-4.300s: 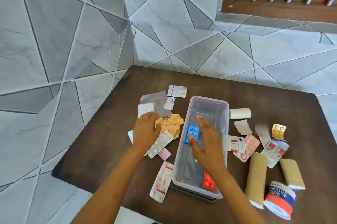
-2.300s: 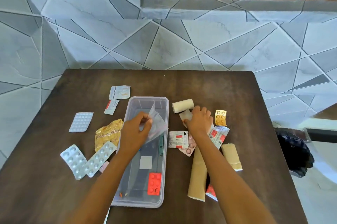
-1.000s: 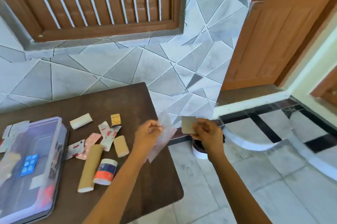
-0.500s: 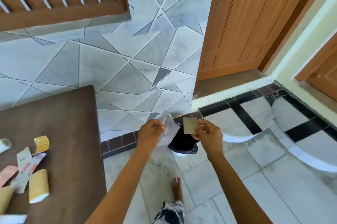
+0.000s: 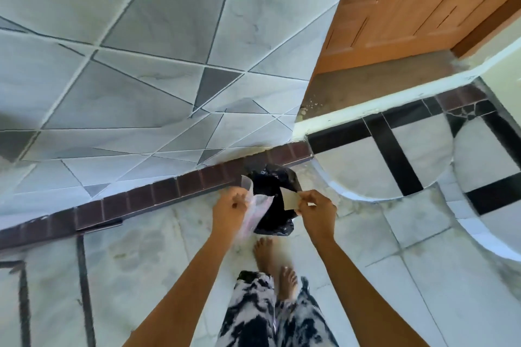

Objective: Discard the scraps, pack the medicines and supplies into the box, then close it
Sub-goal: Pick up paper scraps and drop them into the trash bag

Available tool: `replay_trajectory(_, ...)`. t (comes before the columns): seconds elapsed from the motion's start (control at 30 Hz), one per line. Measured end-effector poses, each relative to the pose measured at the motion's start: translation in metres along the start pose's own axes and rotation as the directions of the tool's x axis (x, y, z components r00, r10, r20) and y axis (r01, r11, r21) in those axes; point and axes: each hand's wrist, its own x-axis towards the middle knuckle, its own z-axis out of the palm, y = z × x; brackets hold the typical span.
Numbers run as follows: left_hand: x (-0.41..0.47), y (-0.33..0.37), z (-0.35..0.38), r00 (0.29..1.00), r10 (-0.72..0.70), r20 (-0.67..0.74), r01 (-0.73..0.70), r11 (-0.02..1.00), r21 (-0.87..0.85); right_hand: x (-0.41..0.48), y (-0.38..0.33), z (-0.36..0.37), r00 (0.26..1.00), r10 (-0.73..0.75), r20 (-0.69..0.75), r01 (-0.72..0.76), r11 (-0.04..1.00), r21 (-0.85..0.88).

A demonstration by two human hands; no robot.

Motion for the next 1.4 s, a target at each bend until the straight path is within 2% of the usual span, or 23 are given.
replay_trajectory(0.07,0.044,-0.019,0.029,0.998,-0.061,0.003,0.061,0.997,0.049,0.041,0.023,0.022,1.000,0.012,0.019,-0.010,0.996,-0.090)
replay_trajectory(0.23,0.151,-0.090,0.106,0.967,-0.242,-0.084,0.243,0.970,-0.001,0.137,0.102,0.100,0.994,0.029,0.105,-0.004,0.973,-0.230)
replay_trajectory(0.47,0.268,-0.200,0.214,0.951,-0.298,0.082,0.285,0.948,0.145,0.241,0.204,0.205,0.966,0.082,0.245,0.020,0.921,-0.389)
replay_trajectory(0.57,0.301,-0.226,0.245,0.935,-0.327,0.138,0.302,0.937,0.175,0.269,0.234,0.235,0.948,0.147,0.283,-0.012,0.902,-0.431)
replay_trajectory(0.7,0.322,-0.245,0.265,0.896,-0.317,0.312,0.254,0.941,0.225,0.288,0.256,0.253,0.895,0.208,0.396,-0.009,0.894,-0.449)
replay_trajectory(0.77,0.324,-0.250,0.264,0.884,-0.352,0.308,0.292,0.930,0.224,0.289,0.259,0.252,0.874,0.216,0.436,-0.003,0.898,-0.439)
replay_trajectory(0.83,0.318,-0.245,0.256,0.895,-0.363,0.260,0.309,0.923,0.229,0.285,0.255,0.245,0.876,0.216,0.432,-0.016,0.907,-0.420)
replay_trajectory(0.97,0.285,-0.206,0.225,0.948,-0.245,0.203,0.198,0.953,0.227,0.257,0.219,0.211,0.894,0.177,0.411,-0.010,0.926,-0.378)
replay_trajectory(1.07,0.245,-0.160,0.191,0.977,-0.136,0.163,0.103,0.976,0.193,0.221,0.170,0.172,0.915,0.065,0.398,0.069,0.947,-0.314)
replay_trajectory(1.2,0.183,-0.087,0.135,0.997,0.005,0.071,-0.021,0.973,0.232,0.167,0.093,0.108,0.935,-0.099,0.340,0.206,0.932,-0.298)
replay_trajectory(1.4,0.064,0.016,0.050,0.974,0.217,-0.060,-0.194,0.946,0.260,0.071,-0.010,0.007,0.907,-0.344,0.244,0.409,0.857,-0.314)
